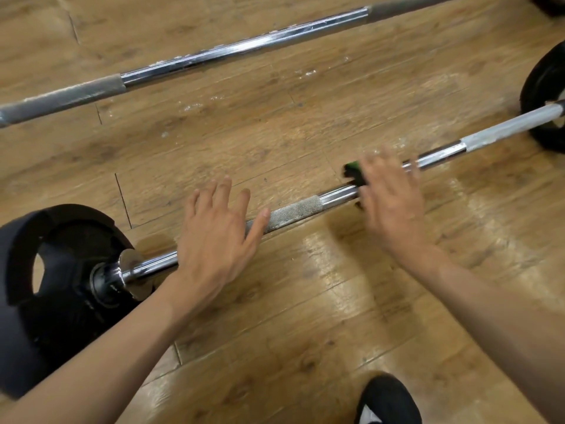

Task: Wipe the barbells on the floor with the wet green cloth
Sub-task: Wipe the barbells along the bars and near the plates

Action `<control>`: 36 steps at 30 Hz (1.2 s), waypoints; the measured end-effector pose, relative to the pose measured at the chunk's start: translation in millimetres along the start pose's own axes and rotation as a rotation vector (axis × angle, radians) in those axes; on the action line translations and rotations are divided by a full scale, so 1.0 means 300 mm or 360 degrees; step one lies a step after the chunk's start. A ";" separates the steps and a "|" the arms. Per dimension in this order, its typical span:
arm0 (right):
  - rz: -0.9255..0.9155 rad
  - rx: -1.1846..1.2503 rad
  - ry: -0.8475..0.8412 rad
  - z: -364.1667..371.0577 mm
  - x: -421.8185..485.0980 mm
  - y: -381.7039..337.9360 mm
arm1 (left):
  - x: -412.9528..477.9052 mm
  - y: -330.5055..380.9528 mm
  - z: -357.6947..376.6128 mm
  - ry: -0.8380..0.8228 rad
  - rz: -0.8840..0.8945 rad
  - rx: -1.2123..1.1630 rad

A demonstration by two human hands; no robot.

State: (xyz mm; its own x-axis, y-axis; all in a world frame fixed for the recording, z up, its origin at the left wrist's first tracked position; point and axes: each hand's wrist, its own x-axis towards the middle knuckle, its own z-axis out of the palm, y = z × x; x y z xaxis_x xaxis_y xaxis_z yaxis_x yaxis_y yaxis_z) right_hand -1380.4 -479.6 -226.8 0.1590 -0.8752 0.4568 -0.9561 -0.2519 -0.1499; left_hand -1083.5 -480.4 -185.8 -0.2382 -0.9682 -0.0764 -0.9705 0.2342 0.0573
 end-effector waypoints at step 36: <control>0.0046 -0.0064 -0.0097 0.029 0.025 0.073 | 0.179 0.155 -0.005 -0.0101 0.0063 -0.0027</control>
State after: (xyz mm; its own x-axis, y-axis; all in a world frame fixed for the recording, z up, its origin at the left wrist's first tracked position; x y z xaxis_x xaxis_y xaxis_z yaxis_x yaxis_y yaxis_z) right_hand -1397.9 -495.2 -234.4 0.1446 -0.9058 0.3982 -0.9694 -0.2103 -0.1264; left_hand -1141.4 -521.7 -185.7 -0.2789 -0.9506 -0.1365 -0.9596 0.2703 0.0783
